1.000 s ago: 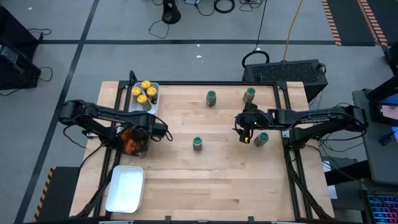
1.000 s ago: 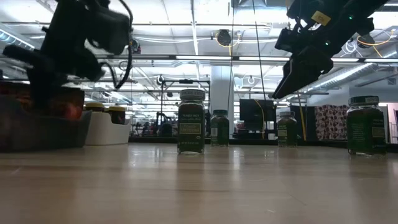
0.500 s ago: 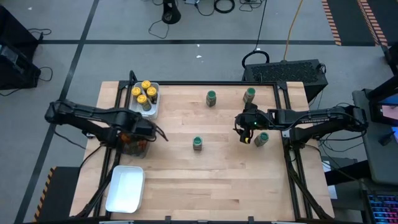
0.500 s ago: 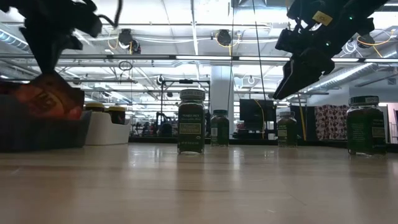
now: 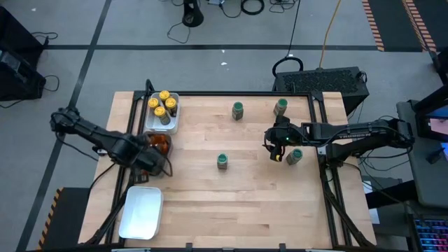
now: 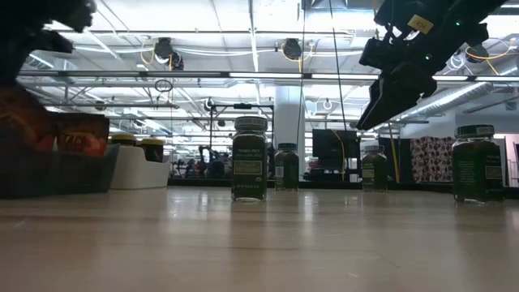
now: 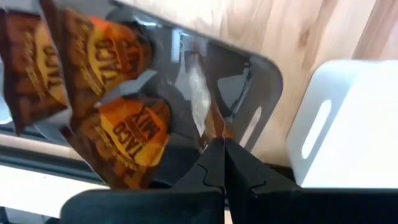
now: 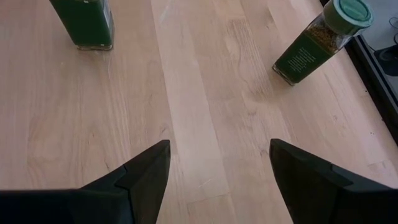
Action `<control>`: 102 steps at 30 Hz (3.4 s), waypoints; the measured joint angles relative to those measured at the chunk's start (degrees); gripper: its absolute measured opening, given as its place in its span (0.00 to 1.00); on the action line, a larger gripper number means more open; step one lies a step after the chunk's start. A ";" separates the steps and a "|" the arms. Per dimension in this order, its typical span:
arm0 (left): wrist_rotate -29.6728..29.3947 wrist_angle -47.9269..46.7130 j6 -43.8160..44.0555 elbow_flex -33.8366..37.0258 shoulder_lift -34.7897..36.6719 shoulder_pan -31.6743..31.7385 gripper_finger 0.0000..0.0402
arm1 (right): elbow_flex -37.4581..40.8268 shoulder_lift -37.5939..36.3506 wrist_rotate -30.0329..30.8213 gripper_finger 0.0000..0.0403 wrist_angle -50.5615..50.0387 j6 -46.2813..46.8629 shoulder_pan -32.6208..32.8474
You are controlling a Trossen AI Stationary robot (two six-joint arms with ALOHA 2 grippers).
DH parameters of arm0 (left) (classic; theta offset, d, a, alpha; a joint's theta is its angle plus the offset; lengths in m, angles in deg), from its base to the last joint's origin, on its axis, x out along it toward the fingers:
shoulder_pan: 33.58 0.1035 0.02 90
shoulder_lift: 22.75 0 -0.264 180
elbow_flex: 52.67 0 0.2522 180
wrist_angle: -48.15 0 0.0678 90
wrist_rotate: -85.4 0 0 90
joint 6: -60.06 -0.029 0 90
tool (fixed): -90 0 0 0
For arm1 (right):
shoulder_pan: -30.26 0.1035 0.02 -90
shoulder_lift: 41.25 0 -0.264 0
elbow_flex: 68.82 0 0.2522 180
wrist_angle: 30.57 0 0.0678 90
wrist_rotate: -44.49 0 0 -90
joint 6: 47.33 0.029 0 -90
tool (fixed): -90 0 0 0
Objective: Sort spices by type
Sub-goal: Put the orange seasoning pack into the black bin
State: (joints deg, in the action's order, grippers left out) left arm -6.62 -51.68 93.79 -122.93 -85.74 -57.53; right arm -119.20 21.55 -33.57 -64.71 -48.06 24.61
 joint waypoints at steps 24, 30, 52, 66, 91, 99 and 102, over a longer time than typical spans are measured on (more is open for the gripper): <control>-2.51 -0.09 6.47 8.40 8.30 -12.37 0.09 | -0.07 0.00 0.00 0.64 0.74 0.02 0.02; -2.51 -0.37 6.49 9.39 8.27 -12.37 0.21 | -0.07 0.00 0.00 0.64 0.79 0.04 0.02; 1.85 -1.40 21.53 7.59 8.76 -12.35 0.45 | -0.07 0.00 0.02 0.64 0.81 -1.20 0.01; -1.36 -1.67 40.88 0.29 12.97 -9.11 0.46 | -0.07 0.00 0.01 0.64 0.81 -1.46 0.02; 3.71 -1.40 36.42 0.29 13.41 6.12 0.46 | -0.07 0.00 -0.02 0.64 -1.60 0.49 0.02; 3.72 -1.44 36.37 0.29 13.25 10.27 0.46 | -0.07 0.02 -0.02 0.64 -1.15 0.70 0.02; 3.65 -1.46 35.07 0.29 13.24 11.41 0.46 | -0.07 0.02 -0.02 0.64 -0.83 0.20 0.02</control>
State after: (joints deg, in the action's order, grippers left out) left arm -2.97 -53.14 128.86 -122.64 -72.51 -46.12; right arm -119.26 21.57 -33.59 -65.54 -47.86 24.63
